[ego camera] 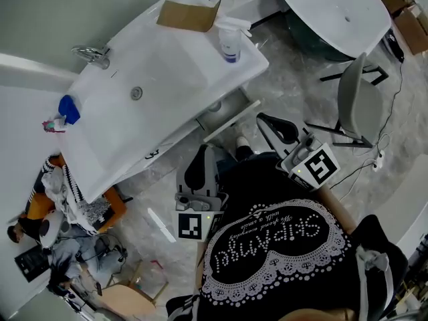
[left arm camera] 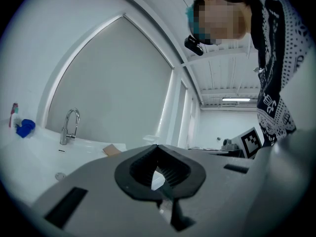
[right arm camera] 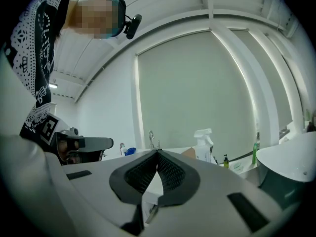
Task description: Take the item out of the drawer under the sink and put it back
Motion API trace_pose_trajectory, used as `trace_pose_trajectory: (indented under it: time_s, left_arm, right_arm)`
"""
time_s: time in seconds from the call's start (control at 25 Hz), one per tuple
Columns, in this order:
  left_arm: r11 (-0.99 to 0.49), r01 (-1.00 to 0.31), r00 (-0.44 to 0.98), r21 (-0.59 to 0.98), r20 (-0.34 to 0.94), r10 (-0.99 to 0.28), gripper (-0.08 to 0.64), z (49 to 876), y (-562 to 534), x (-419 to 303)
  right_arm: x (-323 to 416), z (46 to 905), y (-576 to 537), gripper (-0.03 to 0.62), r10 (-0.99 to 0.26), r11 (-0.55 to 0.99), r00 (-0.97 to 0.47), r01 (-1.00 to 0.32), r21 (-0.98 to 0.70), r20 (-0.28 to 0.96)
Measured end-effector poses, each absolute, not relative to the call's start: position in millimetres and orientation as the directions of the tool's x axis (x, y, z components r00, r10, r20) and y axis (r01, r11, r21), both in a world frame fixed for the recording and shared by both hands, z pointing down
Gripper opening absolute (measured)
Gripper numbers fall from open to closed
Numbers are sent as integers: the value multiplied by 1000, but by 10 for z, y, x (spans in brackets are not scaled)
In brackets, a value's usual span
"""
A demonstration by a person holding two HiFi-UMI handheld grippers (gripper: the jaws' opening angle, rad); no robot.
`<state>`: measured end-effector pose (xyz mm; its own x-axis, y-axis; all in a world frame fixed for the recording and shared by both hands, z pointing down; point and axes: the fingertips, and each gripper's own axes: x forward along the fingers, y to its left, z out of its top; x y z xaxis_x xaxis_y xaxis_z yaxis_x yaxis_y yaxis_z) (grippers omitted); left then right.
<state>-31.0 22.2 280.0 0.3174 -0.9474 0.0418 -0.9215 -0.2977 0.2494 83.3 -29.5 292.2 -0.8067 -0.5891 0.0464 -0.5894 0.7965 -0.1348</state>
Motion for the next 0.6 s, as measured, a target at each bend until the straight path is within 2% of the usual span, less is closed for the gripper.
trace_pose_trajectory:
  time_s: [0.6]
  left_arm:
    - [-245,-932,272,267,67,-960,5,2851,313,-367]
  right_arm:
    - [771,3019,-227,18,-554,804,-827,-561,-197,95]
